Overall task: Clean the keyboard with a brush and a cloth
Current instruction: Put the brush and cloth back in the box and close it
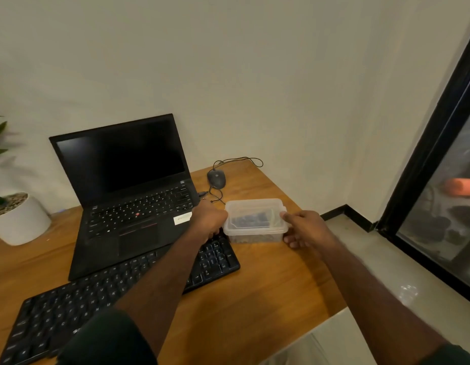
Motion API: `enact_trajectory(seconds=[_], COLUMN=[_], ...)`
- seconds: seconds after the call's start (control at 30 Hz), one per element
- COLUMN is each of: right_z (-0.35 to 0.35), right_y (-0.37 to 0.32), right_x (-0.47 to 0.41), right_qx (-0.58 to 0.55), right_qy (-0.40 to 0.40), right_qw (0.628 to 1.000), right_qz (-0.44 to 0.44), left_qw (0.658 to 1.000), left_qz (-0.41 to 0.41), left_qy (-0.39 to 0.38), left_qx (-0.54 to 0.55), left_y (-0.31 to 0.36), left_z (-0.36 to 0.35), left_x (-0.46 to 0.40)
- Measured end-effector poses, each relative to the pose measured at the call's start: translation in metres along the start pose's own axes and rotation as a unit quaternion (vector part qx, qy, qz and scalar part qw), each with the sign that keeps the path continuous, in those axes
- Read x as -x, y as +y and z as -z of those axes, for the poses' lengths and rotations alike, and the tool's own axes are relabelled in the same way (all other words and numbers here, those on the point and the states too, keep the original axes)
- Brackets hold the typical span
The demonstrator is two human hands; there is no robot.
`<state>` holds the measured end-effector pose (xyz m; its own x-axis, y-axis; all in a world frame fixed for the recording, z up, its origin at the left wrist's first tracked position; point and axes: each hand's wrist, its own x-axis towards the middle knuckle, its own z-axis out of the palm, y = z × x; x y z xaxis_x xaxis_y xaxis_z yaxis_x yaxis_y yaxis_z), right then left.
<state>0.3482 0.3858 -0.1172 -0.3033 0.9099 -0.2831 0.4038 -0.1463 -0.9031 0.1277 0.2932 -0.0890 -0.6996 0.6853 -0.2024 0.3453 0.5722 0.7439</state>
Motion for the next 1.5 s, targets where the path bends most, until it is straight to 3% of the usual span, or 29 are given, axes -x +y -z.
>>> enact_trajectory(seconds=[0.1, 0.2, 0.33, 0.63, 0.8, 1.17, 1.3, 1.5], right_z=[-0.001, -0.004, -0.011, -0.020, -0.010, 0.007, 0.005, -0.001], right_y=[-0.001, -0.002, -0.008, -0.011, -0.016, -0.008, -0.007, -0.009], right_x=[0.004, 0.005, 0.012, 0.023, 0.008, -0.006, -0.005, 0.000], right_qx=[-0.060, -0.065, 0.064, 0.179, 0.123, 0.059, 0.063, 0.082], right_qy=[-0.021, 0.015, 0.136, 0.181, 0.188, 0.199, 0.204, 0.210], right_qw=[0.998, 0.998, 0.986, 0.950, 0.964, 0.972, 0.971, 0.968], right_qz=[-0.028, -0.020, 0.071, 0.178, 0.143, 0.108, 0.109, 0.115], left_qw=[1.000, 0.998, 0.997, 0.998, 0.998, 0.982, 0.978, 0.978], left_qz=[-0.009, -0.015, -0.022, -0.032, -0.046, 0.001, 0.032, 0.051], left_qy=[0.010, 0.017, 0.013, 0.003, -0.011, -0.142, -0.126, -0.039], left_qx=[0.024, 0.057, 0.073, 0.062, 0.046, 0.126, 0.166, 0.198], left_y=[-0.008, -0.018, -0.019, -0.016, -0.006, 0.001, -0.001, -0.005], left_z=[-0.002, -0.001, 0.000, 0.000, -0.005, -0.017, -0.019, -0.027], left_x=[0.004, 0.002, 0.000, -0.002, 0.000, 0.012, 0.016, 0.023])
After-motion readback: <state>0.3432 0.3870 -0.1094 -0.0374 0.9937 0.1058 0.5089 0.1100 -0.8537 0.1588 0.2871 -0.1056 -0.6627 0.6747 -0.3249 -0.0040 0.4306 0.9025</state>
